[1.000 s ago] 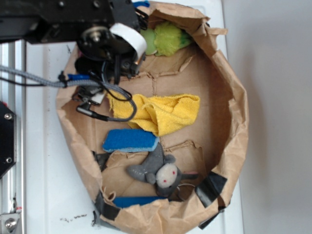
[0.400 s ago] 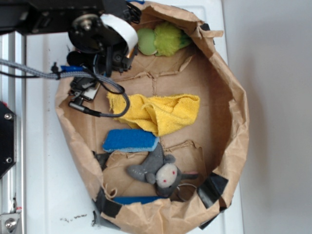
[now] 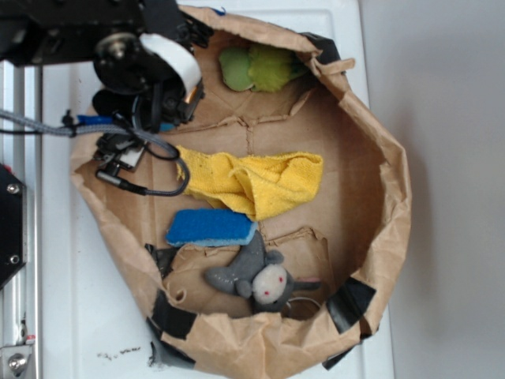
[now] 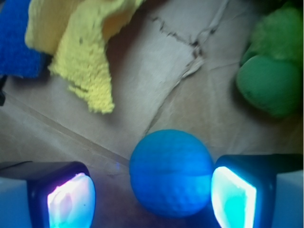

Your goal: Grab the blue ball.

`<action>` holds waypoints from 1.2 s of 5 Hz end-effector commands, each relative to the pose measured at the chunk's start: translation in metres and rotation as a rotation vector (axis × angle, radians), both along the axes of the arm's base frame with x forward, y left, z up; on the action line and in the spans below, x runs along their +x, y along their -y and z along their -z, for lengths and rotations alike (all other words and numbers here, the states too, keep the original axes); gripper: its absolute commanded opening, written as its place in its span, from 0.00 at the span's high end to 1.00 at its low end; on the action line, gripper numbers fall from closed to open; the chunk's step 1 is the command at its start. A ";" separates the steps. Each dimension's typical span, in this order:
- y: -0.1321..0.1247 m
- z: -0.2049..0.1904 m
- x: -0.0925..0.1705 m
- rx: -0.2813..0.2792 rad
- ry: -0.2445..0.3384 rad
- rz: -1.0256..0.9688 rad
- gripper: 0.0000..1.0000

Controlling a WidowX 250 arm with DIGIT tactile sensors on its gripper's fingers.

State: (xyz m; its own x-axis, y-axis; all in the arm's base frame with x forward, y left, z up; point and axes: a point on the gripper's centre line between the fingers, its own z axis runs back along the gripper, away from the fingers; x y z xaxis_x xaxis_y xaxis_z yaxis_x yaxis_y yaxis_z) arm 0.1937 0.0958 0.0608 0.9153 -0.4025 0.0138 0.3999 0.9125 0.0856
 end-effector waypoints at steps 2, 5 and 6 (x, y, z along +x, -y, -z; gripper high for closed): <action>0.005 0.032 0.039 0.074 0.007 -0.065 0.00; 0.003 0.019 0.044 0.033 0.026 -0.073 1.00; 0.003 0.016 0.042 0.029 0.033 -0.058 1.00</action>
State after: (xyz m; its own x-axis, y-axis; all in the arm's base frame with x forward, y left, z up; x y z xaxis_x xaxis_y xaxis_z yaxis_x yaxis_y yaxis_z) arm 0.2330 0.0919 0.0343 0.9354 -0.3537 0.0029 0.3517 0.9308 0.0994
